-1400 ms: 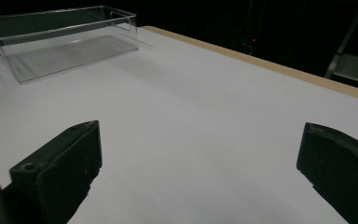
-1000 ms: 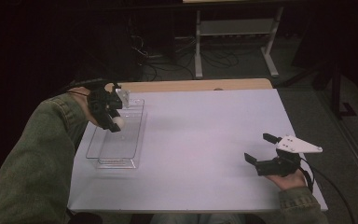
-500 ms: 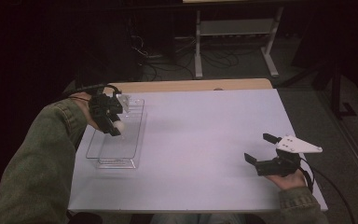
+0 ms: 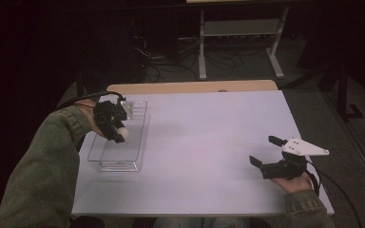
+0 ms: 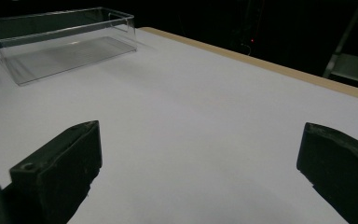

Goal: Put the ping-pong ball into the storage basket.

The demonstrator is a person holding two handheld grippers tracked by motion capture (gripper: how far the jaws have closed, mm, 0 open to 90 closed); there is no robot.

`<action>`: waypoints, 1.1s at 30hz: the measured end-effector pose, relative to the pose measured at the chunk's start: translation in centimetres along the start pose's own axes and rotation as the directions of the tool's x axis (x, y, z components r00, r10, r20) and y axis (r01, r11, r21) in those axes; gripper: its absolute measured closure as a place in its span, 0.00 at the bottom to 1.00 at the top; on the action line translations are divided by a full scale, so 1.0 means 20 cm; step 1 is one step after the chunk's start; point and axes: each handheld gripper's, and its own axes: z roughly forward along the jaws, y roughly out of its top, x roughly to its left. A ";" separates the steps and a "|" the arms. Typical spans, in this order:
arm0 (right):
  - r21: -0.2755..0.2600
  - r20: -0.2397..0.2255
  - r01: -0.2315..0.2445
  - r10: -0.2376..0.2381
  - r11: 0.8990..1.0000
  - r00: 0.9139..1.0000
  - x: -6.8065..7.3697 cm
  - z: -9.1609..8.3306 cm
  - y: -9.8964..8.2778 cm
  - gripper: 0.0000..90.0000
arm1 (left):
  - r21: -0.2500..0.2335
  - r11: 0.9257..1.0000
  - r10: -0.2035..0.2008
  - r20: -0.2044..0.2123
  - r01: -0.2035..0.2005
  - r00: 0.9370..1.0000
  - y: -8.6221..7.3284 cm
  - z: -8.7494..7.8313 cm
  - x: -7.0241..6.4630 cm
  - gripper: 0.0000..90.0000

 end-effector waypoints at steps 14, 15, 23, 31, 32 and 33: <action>0.003 0.001 0.002 -0.002 1.000 1.000 0.00 0.00 0.00 0.00 | 0.009 1.000 -0.002 0.013 0.002 1.000 -0.02 0.11 0.01 0.56; 0.005 0.002 0.001 -0.001 1.000 1.000 0.00 0.00 0.00 0.00 | 0.015 1.000 -0.004 0.018 0.003 1.000 -0.02 0.13 0.01 0.56; 0.003 0.000 0.001 -0.001 1.000 1.000 0.00 0.00 0.00 0.00 | -0.001 1.000 -0.017 0.029 0.017 0.999 -0.03 0.17 0.01 0.56; 0.004 -0.002 0.001 -0.001 1.000 1.000 0.00 0.00 0.00 0.00 | -0.002 1.000 -0.013 0.042 0.013 0.999 -0.03 0.22 0.02 0.56; 0.005 -0.002 0.002 -0.002 1.000 1.000 0.00 0.00 0.00 0.00 | 0.003 1.000 -0.014 0.044 0.014 0.999 -0.03 0.22 0.02 0.56; 0.005 -0.003 0.002 -0.002 1.000 1.000 0.00 0.00 0.00 0.00 | 0.007 1.000 -0.014 0.044 0.013 0.999 -0.02 0.23 0.02 0.56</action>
